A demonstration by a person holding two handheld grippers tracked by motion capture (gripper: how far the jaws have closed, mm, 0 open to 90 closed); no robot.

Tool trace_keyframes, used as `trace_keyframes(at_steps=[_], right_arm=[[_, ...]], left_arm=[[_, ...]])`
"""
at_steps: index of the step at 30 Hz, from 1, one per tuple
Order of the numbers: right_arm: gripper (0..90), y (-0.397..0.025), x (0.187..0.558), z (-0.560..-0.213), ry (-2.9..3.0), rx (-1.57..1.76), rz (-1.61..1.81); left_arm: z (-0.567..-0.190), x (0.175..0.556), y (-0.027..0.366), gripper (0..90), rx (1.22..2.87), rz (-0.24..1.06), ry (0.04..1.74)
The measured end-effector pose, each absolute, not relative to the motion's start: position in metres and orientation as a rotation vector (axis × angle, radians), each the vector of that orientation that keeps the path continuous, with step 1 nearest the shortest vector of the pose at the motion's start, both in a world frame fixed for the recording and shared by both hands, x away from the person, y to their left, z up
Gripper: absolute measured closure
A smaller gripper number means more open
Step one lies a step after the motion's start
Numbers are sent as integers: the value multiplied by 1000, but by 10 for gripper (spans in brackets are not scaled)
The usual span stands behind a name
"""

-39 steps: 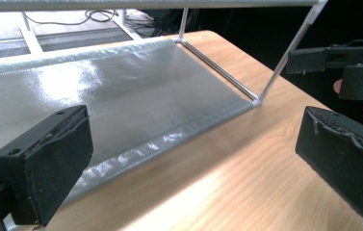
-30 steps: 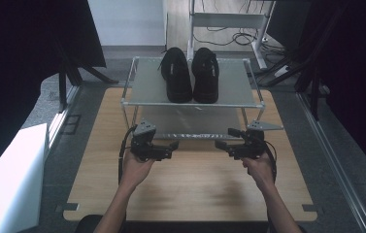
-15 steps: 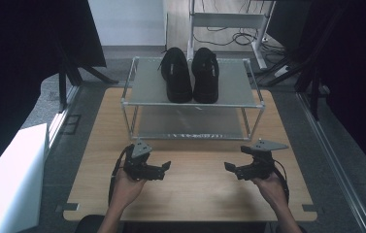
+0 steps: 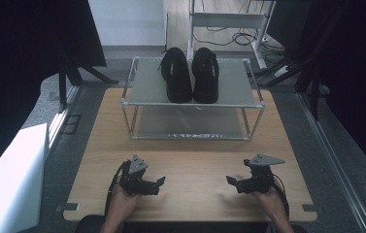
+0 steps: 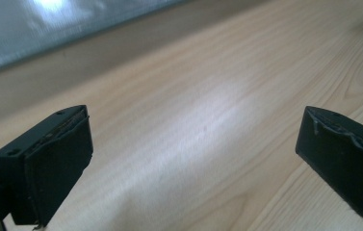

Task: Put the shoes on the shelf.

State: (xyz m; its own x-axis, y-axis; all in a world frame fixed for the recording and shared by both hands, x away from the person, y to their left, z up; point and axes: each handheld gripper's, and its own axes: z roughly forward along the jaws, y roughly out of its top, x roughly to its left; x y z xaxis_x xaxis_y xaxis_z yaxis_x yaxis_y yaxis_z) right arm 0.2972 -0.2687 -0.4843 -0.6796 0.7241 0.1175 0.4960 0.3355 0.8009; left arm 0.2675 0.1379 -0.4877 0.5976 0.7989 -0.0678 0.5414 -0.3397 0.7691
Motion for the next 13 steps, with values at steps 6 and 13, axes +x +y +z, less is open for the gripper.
trace_keyframes(at_steps=[6,13], right_arm=[[0,-266,294,-503,2395,1092,1156],[0,-266,295,-512,2444,1094,1083]], left_arm=[[-502,263,129,0,2136,451,1071],[-511,264,122,0,2207,470,1086]])
